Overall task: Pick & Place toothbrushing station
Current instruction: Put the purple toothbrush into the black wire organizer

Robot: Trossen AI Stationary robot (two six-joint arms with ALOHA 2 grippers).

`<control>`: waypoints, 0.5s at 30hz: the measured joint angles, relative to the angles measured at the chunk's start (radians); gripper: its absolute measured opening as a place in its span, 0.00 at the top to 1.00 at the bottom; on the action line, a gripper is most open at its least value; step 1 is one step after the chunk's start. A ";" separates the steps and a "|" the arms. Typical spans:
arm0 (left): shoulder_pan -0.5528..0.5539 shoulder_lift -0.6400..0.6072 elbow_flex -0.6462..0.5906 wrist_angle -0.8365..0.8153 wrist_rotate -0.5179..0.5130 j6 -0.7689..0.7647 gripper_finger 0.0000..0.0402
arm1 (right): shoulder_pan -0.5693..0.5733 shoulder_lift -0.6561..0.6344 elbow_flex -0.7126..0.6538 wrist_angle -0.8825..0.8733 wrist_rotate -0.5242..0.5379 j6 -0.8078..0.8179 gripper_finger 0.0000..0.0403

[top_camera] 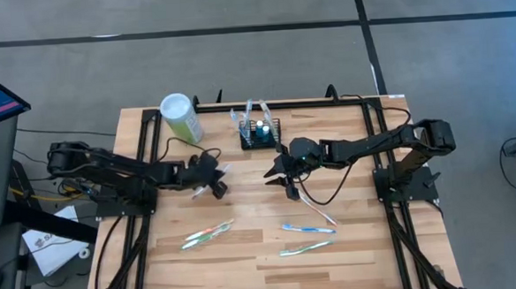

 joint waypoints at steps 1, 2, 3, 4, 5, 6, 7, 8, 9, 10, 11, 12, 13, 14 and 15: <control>0.000 -0.008 0.000 0.038 0.000 0.024 0.96 | 0.000 0.000 0.000 0.000 0.000 0.000 0.74; 0.000 -0.015 0.000 0.080 -0.001 0.047 0.97 | 0.001 0.000 0.000 0.000 0.000 0.001 0.74; 0.000 -0.023 0.000 0.118 -0.001 0.069 0.97 | 0.001 0.000 0.000 0.001 0.000 0.001 0.74; 0.000 -0.028 0.001 0.159 -0.001 0.093 0.97 | 0.001 0.000 0.000 0.004 0.000 0.003 0.74; 0.000 -0.034 0.002 0.196 -0.001 0.115 0.98 | 0.001 0.000 0.000 0.008 0.000 0.003 0.74; 0.000 -0.040 0.002 0.231 0.000 0.134 0.98 | 0.001 0.000 0.000 0.013 0.000 0.003 0.74; 0.000 -0.042 0.002 0.276 0.003 0.156 0.97 | 0.001 0.000 0.000 0.020 0.000 0.004 0.74; 0.000 -0.047 0.002 0.309 0.005 0.169 0.97 | 0.001 0.000 0.000 0.029 0.000 0.008 0.74; 0.000 -0.049 0.002 0.346 0.006 0.185 0.97 | 0.001 0.000 0.000 0.042 0.000 0.015 0.74; 0.000 -0.048 0.002 0.385 0.007 0.203 0.96 | 0.000 -0.001 0.000 0.053 0.000 0.016 0.74; 0.000 -0.049 0.002 0.416 0.008 0.214 0.96 | -0.001 -0.001 0.000 0.063 0.000 0.016 0.74; 0.000 -0.048 0.002 0.449 0.008 0.231 0.96 | -0.001 -0.001 0.000 0.073 0.000 0.017 0.74; 0.000 -0.048 0.002 0.480 0.008 0.248 0.97 | -0.001 -0.001 0.000 0.085 0.000 0.019 0.74; 0.000 -0.048 0.002 0.511 0.008 0.264 0.97 | -0.001 -0.001 0.000 0.100 0.000 0.019 0.74; 0.000 -0.048 0.002 0.538 0.008 0.276 0.97 | -0.001 -0.001 0.000 0.113 0.000 0.019 0.74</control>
